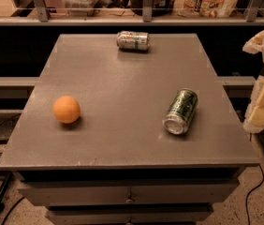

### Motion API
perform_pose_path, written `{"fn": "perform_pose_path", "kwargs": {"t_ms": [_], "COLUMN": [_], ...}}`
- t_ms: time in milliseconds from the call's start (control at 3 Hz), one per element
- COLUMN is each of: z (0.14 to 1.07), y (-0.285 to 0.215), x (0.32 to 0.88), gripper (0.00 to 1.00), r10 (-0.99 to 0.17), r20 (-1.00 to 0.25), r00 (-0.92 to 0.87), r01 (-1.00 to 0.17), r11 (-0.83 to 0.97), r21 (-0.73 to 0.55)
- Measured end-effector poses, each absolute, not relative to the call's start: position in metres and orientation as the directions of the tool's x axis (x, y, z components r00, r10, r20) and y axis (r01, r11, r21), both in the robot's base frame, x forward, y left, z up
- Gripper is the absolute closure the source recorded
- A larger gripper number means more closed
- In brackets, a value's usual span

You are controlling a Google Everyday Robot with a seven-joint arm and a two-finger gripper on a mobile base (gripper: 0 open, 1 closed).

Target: Pick 7up can

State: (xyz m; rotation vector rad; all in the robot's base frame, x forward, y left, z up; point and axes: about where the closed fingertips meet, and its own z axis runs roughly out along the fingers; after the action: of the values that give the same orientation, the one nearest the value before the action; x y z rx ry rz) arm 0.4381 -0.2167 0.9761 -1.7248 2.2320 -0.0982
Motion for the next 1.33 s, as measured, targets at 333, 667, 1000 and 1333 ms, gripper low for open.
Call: {"fn": "perform_pose_path", "kwargs": {"t_ms": [333, 667, 1000, 1333], "z": [0.976, 0.977, 0.976, 0.980], "y": [-0.217, -0.214, -0.207, -0.191], "x": [0.438, 0.442, 0.455, 0.483], "gripper": [0.00, 0.00, 0.00, 0.00], "r10": [-0.953, -0.949, -0.929, -0.893], "r20": [-0.207, -0.232, -0.318, -0.431], "r00": [-0.221, -0.212, -0.192, -0.130], "r01": [-0.931, -0.928, -0.915, -0.897], "r11": [0.270, 0.270, 0.286, 0.292], "r21": [-0.245, -0.258, -0.283, -0.333]}}
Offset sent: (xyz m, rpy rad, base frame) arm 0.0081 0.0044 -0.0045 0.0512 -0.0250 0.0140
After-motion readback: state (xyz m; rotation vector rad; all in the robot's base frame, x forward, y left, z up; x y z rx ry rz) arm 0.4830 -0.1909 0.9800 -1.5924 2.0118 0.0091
